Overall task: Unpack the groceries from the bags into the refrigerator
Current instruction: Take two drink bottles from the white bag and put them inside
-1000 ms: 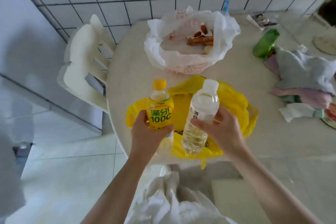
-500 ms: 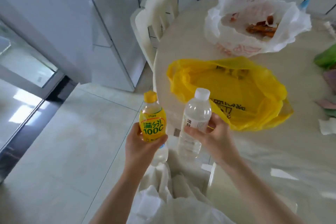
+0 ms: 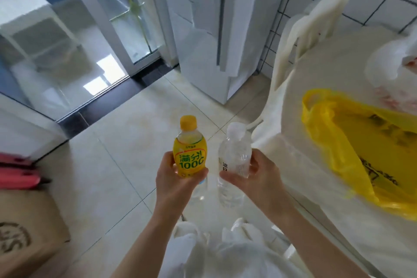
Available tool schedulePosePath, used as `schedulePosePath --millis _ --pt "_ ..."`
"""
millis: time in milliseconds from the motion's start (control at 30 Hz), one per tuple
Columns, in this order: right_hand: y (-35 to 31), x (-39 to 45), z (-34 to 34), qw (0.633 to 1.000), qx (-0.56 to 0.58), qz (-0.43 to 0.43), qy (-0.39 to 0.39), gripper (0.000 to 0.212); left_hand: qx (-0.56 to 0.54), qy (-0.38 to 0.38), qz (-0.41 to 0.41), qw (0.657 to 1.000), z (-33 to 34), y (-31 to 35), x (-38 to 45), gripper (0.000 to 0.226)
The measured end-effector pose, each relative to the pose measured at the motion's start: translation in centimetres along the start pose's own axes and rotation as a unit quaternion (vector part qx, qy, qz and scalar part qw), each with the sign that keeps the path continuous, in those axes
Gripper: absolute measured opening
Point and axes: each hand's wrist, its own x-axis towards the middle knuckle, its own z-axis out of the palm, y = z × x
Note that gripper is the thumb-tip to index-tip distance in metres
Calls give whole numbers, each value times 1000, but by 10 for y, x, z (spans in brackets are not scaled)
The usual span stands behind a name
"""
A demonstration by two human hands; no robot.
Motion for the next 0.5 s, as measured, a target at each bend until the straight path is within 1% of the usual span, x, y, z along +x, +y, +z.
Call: schedulePosePath --millis 67,133,267,400,500 --pt "-13 6 35 1000 -2 0 -20 59 -6 17 -8 1000 -35 -10 14 47" --pt "-29 11 69 999 -10 -6 -33 58 -14 34 -16 999 -70 -19 32 47" --pt "-59 25 133 999 -7 -8 -49 61 -16 46 -23 999 -134 -31 68 46" --pt "-86 41 180 999 1 -13 -53 59 -14 58 -20 998 -179 -34 100 47" --pt "-105 56 202 999 5 -17 -51 58 -20 63 -18 998 -200 -32 126 47"
